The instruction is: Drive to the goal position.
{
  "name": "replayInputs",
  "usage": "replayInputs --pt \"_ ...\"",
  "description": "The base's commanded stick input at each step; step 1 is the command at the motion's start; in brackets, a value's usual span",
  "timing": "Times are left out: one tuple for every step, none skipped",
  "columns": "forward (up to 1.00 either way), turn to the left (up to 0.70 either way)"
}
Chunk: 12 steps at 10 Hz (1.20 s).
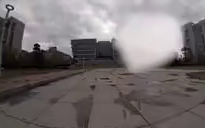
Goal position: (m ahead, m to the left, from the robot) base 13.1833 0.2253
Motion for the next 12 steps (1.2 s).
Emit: replayInputs --pt "0.7 0.01" --pt "0.7 0.0" --pt "0.7 0.01" --pt "0.7 0.01" --pt "0.7 0.0" --pt "0.7 0.0" --pt "0.7 0.0" --pt "0.7 0.0" --pt "0.7 0.0" --pt "0.7 0.0" --pt "0.7 0.0" --pt "0.7 0.0"
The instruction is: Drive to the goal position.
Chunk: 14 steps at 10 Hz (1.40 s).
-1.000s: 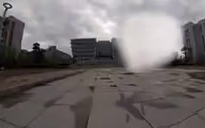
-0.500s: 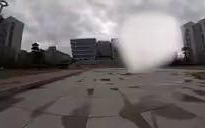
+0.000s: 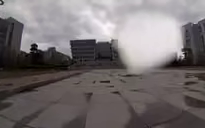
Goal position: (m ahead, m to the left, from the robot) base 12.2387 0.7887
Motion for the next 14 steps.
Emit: replayInputs --pt "0.7 0.0" --pt "0.7 0.0" --pt "0.7 0.0" --pt "0.7 0.0" --pt "0.7 0.0" --pt "0.7 0.01" --pt "0.7 0.01" --pt "0.7 0.0" --pt "0.7 0.0" --pt "0.7 0.0" --pt "0.7 0.0" --pt "0.7 0.0" --pt "0.7 0.0" --pt "0.7 0.0"
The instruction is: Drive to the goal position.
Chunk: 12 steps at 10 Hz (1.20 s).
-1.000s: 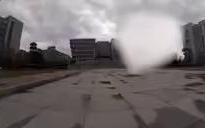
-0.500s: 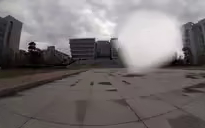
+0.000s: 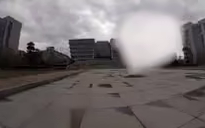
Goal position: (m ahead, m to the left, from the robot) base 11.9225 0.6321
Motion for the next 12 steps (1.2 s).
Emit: replayInputs --pt "0.7 0.0" --pt "0.7 0.0" --pt "0.7 0.0" --pt "0.7 0.0" --pt "0.7 0.0" --pt "0.7 0.0" --pt "0.7 0.0" --pt "0.7 0.0" --pt "0.7 0.02" --pt "0.7 0.01" --pt "0.7 0.0" --pt "0.7 0.0"
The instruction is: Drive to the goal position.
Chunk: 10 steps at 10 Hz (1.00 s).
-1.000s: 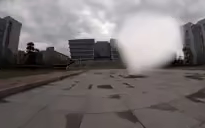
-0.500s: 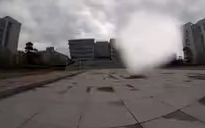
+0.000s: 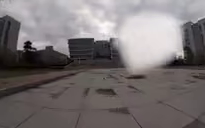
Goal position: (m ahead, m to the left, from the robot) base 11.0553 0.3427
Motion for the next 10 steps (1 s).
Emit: replayInputs --pt "0.7 0.0" --pt "0.7 0.0" --pt "0.7 0.0" --pt "0.7 0.0" --pt "0.7 0.0" --pt "0.7 0.0" --pt "0.7 0.0" --pt "0.7 0.0" --pt "0.7 0.0" --pt "0.7 0.0"
